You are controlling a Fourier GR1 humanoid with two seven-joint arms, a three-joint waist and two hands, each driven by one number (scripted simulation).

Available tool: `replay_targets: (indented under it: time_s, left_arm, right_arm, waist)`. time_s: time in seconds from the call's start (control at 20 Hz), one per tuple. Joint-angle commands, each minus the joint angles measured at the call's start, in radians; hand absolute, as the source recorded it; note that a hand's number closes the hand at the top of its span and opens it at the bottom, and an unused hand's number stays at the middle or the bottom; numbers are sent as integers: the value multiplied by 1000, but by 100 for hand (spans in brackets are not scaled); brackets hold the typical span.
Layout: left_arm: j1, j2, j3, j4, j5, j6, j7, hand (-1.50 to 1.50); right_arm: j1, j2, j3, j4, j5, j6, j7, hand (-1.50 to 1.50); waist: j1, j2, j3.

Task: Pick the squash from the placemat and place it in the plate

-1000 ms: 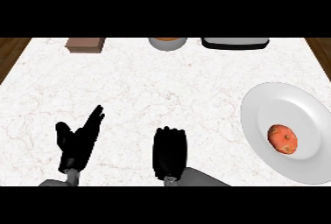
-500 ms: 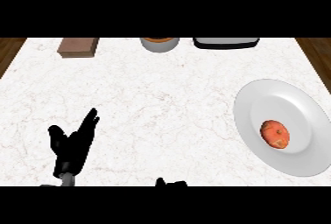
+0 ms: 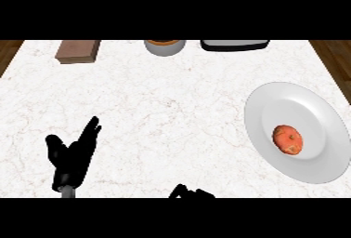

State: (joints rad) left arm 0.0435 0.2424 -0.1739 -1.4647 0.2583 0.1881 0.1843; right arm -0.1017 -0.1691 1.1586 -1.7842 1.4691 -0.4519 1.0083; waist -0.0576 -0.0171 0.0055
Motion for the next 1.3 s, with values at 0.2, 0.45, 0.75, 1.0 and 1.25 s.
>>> replay_targets:
  time_s: [0.2, 0.45, 0.75, 1.0, 1.25]
  left_arm:
    - [29, 8, 6, 20, 14, -44, -35, 0]
    - [8, -15, -24, 16, -7, -31, -17, 0]
    - [-26, -20, -27, 23, -21, -23, 9, 0]
    - [-1, 1, 1, 51, 15, -87, -31, 0]
    - [-42, -45, -46, 5, -38, -25, 6, 0]
  right_arm:
    - [156, -64, -149, -271, -18, -253, 56, 150]
    - [181, -229, -278, -266, -96, -433, 0, 150]
    - [162, -433, -526, -242, -333, -580, -42, 150]
    - [124, -606, -635, -118, -636, -705, -159, 150]
    - [33, -669, -643, 65, -909, -785, -344, 150]
  waist:
    - [17, 12, -4]
    - [27, 19, -2]
    - [53, 25, -1]
    - [75, 27, -1]
    - [95, 29, 2]
